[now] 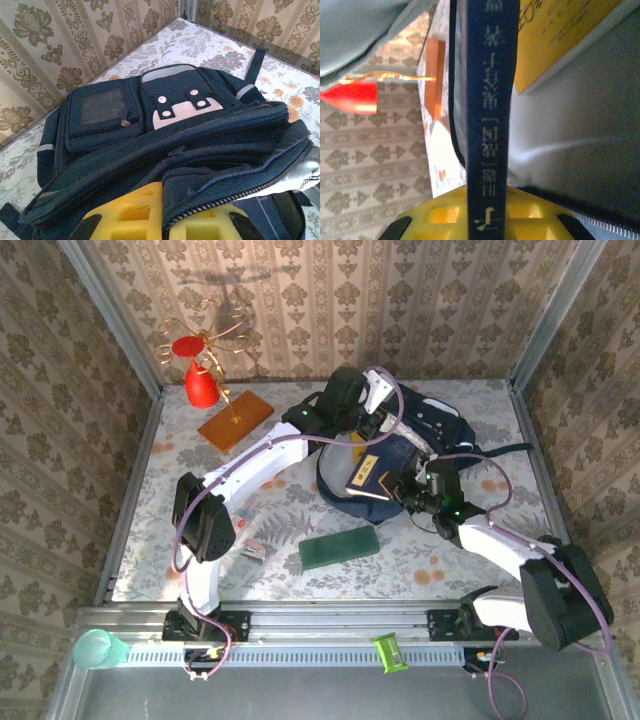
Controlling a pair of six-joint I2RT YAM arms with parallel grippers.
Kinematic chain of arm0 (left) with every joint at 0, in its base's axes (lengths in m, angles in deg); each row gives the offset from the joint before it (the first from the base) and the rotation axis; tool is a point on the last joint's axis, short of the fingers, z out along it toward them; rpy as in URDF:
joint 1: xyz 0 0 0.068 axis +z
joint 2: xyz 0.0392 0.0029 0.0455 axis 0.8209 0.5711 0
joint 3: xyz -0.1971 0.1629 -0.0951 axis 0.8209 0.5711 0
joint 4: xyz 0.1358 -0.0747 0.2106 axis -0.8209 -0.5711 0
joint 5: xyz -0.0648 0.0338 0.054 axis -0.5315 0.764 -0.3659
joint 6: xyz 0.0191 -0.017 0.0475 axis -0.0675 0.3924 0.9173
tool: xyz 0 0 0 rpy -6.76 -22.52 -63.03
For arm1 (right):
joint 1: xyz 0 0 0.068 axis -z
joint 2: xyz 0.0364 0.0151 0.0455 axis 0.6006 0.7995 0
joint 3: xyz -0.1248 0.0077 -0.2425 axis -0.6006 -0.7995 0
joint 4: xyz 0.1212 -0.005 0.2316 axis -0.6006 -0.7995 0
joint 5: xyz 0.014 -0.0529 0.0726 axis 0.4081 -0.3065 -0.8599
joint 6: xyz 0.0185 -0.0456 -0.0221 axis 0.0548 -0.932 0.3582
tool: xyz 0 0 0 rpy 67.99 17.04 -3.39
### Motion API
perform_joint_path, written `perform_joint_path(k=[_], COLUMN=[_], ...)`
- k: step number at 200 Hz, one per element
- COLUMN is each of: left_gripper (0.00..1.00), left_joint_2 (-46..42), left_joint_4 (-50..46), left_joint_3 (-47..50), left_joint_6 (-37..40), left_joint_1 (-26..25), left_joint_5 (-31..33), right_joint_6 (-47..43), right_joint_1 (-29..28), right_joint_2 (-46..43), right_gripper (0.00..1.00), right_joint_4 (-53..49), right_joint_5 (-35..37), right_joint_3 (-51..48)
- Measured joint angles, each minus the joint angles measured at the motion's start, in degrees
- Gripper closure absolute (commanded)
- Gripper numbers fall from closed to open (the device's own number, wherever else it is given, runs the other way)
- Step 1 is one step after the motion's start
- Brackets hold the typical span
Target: Pack the student bag
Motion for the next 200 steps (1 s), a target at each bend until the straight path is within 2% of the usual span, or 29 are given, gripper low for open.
perform_joint_path(k=[64,126,161,200], left_gripper=[1.00,1.00,1.00,1.00], left_joint_2=[0.0,0.0,0.0,0.0], left_joint_4=[-0.2,-1.2,-1.3,-1.3], left_joint_3=[-0.5,-0.8,-0.8,-0.8], left_joint_6=[-0.6,-1.4,-2.0,-2.1], left_joint_1=[0.0,0.0,0.0,0.0], left_joint_5=[-1.0,-2.4,-2.6,-2.7], right_joint_6=[6.8,7.1,7.0,4.5], right_joint_1=[-0.6,-0.8,0.5,3.9], right_joint_2=[18.3,25.2,29.6,30.5], right_gripper=[1.00,0.93,0.82,0.58], right_joint_4=[10.9,10.6,10.2,7.7], right_joint_5=[10.3,19.1,22.1,21.5], right_joint_3=[6.1,13.5,17.2,20.4])
